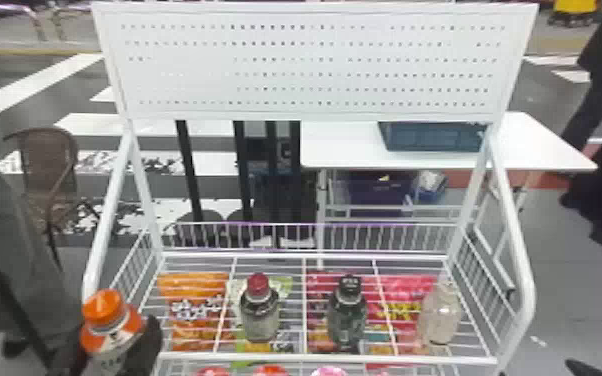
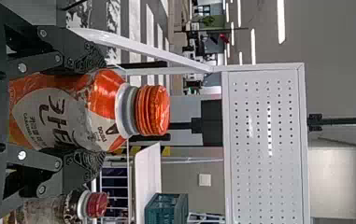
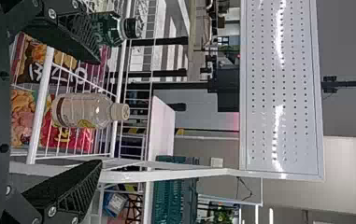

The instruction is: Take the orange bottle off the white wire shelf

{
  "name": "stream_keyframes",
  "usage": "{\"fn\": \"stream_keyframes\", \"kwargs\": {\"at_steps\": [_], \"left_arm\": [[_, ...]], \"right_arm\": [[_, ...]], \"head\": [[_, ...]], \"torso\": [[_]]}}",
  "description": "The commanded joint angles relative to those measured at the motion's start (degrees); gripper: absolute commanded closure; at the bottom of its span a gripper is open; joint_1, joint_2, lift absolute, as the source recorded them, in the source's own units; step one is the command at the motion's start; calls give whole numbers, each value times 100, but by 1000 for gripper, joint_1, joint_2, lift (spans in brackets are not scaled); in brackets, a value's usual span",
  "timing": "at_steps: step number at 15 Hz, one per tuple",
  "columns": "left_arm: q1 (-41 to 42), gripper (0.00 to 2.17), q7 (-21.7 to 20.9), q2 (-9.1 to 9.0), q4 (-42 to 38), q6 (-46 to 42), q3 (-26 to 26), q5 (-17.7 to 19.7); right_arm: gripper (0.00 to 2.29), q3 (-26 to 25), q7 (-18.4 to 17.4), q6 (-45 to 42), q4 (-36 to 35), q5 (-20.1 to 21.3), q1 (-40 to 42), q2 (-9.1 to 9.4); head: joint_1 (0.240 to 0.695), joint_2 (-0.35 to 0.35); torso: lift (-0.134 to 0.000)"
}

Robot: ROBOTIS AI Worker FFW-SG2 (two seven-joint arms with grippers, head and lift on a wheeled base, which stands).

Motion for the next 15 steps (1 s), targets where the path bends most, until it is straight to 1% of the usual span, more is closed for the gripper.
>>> {"fn": "stream_keyframes", "kwargs": {"at_steps": [1, 15], "left_arm": [[17, 772, 1, 11, -31, -4, 3, -8], [70, 772, 36, -33, -75, -21, 3, -43]], "right_arm": [[147, 13, 0, 1, -41, 0, 34, 6], [147, 48, 0, -16, -121, 18, 139, 14]], "head": [[499, 0], [499, 0]], "torso": [[0], [0]]}}
